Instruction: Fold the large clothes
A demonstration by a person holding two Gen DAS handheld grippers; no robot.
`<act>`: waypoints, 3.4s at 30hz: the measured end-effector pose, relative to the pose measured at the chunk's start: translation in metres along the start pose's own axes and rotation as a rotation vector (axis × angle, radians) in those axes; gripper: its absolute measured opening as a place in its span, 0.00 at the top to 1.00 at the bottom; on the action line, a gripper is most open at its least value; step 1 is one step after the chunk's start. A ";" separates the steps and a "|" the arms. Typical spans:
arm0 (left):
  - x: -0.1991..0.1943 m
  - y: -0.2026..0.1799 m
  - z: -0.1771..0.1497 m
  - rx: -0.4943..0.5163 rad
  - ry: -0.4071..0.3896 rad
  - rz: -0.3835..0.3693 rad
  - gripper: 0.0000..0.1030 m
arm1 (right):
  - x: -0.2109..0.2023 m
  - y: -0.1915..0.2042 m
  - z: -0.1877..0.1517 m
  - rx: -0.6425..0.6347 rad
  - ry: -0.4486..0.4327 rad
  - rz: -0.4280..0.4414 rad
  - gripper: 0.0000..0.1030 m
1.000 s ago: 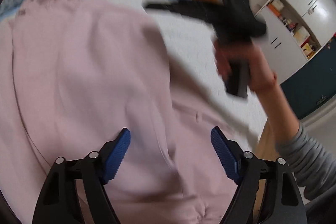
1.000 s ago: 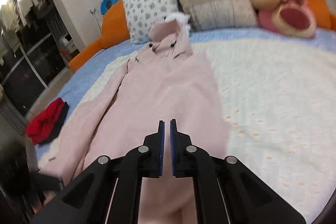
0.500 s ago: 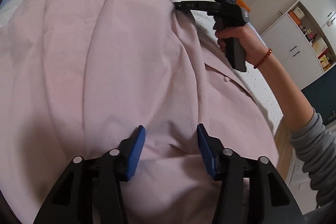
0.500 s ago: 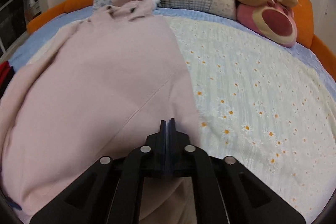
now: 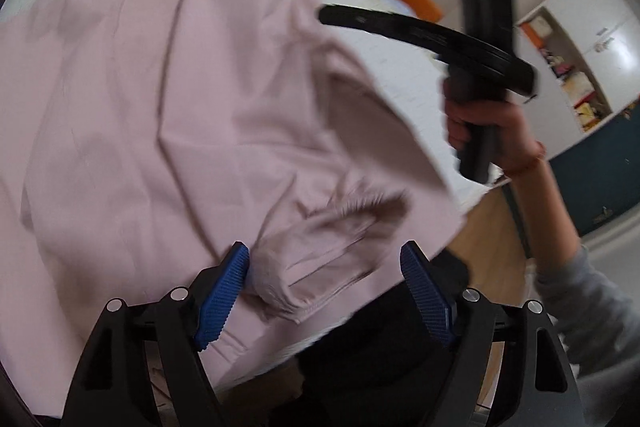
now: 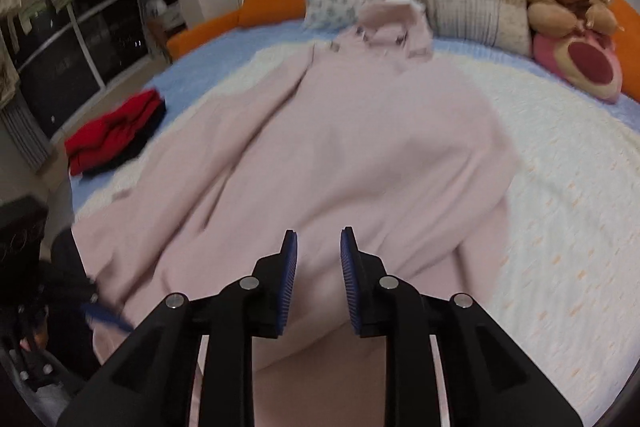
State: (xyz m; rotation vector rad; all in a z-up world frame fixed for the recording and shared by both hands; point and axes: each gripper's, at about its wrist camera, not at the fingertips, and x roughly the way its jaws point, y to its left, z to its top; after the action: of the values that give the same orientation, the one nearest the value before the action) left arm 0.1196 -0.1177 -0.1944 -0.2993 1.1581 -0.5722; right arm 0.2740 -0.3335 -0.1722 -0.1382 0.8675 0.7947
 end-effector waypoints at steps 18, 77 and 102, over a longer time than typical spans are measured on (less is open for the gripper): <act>-0.104 0.059 -0.036 -0.151 -0.216 -0.109 0.10 | -0.033 0.152 -0.011 -0.194 -0.120 -0.104 0.32; -0.098 0.264 0.195 -0.317 -0.241 0.262 0.77 | 0.020 0.230 -0.040 0.290 -0.268 0.716 0.97; 0.048 0.141 0.178 -0.112 -0.140 0.206 0.67 | -0.046 0.166 -0.150 0.469 -0.279 0.416 0.94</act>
State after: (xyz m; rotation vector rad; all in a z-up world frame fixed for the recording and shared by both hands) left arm 0.3347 -0.0407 -0.2345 -0.3070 1.0720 -0.3011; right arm 0.0496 -0.3034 -0.2049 0.5716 0.8025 0.9457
